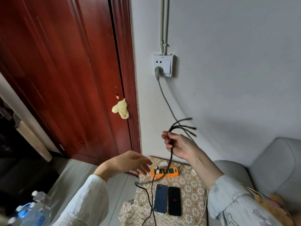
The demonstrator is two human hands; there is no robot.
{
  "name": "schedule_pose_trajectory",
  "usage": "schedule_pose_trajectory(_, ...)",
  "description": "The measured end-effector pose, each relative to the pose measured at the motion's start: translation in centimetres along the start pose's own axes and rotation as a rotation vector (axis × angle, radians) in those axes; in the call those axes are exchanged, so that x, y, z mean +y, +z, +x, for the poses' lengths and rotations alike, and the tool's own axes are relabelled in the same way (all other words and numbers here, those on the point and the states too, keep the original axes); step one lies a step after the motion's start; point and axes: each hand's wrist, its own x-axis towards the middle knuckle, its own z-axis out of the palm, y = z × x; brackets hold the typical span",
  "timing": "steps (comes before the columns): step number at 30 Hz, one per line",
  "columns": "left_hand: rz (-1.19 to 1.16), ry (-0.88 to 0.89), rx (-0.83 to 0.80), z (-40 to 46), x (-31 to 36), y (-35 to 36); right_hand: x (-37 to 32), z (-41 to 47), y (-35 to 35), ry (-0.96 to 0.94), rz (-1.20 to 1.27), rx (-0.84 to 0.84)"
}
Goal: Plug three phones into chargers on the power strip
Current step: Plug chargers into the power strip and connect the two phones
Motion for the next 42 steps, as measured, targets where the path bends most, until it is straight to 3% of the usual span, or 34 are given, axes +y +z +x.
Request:
schedule_pose_trajectory(3,-0.056,0.024,0.417,1.1,0.0,-0.5,0.2,-1.2,0.3,-0.102,-0.281,-0.096)
schedule_pose_trajectory(5,-0.113,0.103,0.593,1.6,1.0,-0.9,0.7,-2.0,0.6,-0.159,-0.487,-0.144)
schedule_pose_trajectory(10,-0.269,0.267,0.537,2.6,3.9,-1.5,2.1,-3.1,1.4,-0.249,-0.835,-0.248)
schedule_pose_trajectory(14,-0.211,0.339,0.605,3.2,4.7,-1.2,2.5,-3.3,1.1,-0.253,-1.008,-0.261)
schedule_pose_trajectory(20,-0.207,0.372,0.513,3.2,4.4,-0.7,2.6,-3.1,0.1,-0.332,-1.272,-0.234)
schedule_pose_trajectory(25,-0.202,0.388,0.541,2.8,4.3,-0.2,2.3,-3.1,-0.1,-0.364,-1.229,-0.201)
schedule_pose_trajectory(29,-0.059,0.352,0.558,2.6,4.0,0.4,1.1,-3.4,1.1,-0.770,-1.014,0.135)
schedule_pose_trajectory(31,0.023,0.311,0.571,2.9,3.7,0.8,0.4,-3.6,2.0,-0.891,-0.909,0.193)
schedule_pose_trajectory(37,0.246,0.350,0.610,3.3,3.2,1.8,0.0,-3.4,4.1,-0.742,-0.742,0.109)
schedule_pose_trajectory(42,0.114,0.396,0.568,2.8,2.7,2.0,0.0,-3.1,4.0,-0.656,-0.716,0.137)
